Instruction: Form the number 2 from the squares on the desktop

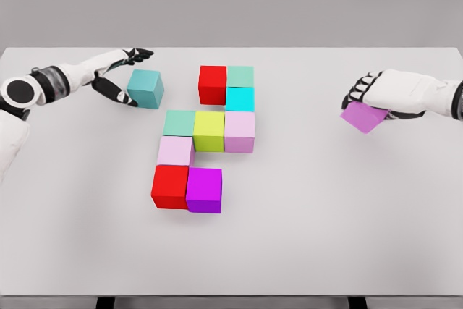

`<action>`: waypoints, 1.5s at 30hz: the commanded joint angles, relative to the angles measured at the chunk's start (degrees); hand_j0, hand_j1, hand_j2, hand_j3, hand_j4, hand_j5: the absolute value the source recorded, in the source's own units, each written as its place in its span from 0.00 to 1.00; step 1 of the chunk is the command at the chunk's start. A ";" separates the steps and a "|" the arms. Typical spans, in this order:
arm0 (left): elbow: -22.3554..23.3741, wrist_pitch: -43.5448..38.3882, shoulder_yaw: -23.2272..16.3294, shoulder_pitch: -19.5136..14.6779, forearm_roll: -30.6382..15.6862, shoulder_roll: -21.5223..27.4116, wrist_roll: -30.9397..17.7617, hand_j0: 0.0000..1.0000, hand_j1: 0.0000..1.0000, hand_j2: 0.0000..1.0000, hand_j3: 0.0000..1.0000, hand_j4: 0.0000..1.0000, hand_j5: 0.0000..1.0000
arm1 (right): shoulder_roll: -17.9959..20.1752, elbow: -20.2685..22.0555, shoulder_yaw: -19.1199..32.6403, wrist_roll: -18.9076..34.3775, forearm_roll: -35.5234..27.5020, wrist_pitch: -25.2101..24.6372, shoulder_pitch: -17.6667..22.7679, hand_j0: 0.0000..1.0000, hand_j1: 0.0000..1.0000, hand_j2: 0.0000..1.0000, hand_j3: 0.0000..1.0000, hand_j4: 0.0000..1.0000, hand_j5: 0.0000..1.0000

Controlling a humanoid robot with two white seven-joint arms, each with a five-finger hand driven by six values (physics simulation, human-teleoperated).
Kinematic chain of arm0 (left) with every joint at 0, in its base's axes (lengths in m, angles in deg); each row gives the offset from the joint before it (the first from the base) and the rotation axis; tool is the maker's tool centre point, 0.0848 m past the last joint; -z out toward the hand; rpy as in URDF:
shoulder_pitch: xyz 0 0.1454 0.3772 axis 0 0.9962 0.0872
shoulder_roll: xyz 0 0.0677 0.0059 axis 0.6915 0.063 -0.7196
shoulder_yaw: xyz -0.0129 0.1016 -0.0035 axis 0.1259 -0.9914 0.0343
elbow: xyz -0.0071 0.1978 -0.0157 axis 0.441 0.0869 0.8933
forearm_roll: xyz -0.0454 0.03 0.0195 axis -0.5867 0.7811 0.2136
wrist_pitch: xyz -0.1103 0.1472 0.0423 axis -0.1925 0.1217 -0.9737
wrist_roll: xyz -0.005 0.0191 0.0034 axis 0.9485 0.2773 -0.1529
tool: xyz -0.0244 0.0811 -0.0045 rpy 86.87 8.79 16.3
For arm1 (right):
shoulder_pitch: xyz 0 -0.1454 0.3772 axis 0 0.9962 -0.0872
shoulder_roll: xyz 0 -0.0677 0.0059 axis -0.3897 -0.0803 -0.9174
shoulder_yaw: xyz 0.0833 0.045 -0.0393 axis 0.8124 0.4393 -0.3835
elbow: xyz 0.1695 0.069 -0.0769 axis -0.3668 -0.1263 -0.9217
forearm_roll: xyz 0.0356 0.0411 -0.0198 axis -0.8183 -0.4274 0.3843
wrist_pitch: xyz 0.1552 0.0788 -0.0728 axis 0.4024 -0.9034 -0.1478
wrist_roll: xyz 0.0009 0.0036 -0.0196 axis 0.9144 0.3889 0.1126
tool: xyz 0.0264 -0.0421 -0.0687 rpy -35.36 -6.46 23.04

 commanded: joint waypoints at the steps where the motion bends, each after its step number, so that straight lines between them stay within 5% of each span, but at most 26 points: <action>1: 0.71 -0.06 0.06 -0.09 0.34 -0.69 0.02 1.00 1.00 1.00 1.00 1.00 1.00 | 1.46 7.33 0.65 0.13 -3.89 -0.32 0.00 0.44 0.44 0.44 0.44 0.44 0.44; 5: 1.94 -0.06 0.06 -0.62 0.78 -1.13 0.02 1.00 1.00 1.00 1.00 1.00 1.00 | 1.81 14.28 -0.58 0.13 -5.91 -0.32 1.32 0.45 0.45 0.45 0.45 0.45 0.45; 13: 4.40 0.02 0.06 -1.67 1.83 -2.27 0.02 0.99 0.99 0.99 0.99 0.99 0.99 | 0.94 14.36 -7.79 0.13 -9.07 -0.32 -0.17 0.47 0.47 0.47 0.47 0.47 0.47; 23: 6.43 0.20 0.15 -2.64 2.80 -3.50 0.02 0.98 0.98 0.98 0.98 0.98 0.98 | -4.87 14.45 -15.08 0.13 -9.51 -0.32 -1.93 0.48 0.48 0.48 0.48 0.48 0.48; 30: 6.43 -0.06 0.06 -2.64 2.88 -3.85 0.02 0.86 0.86 0.86 0.86 0.86 0.86 | -7.15 14.45 -18.34 0.13 -9.51 -0.32 -3.52 0.52 0.52 0.52 0.52 0.52 0.52; 36: 7.92 -0.15 0.06 -2.55 2.88 -3.94 0.02 0.85 0.85 0.85 0.85 0.85 0.85 | -7.77 14.45 -19.74 0.13 -9.51 -0.32 -3.60 0.55 0.55 0.55 0.55 0.55 0.55; 45: 8.10 -2.17 0.24 -2.55 2.71 -4.64 0.02 0.54 0.54 0.54 0.54 0.54 0.54 | -7.85 14.45 -22.29 0.13 -9.51 -0.32 -5.10 0.55 0.55 0.55 0.55 0.55 0.55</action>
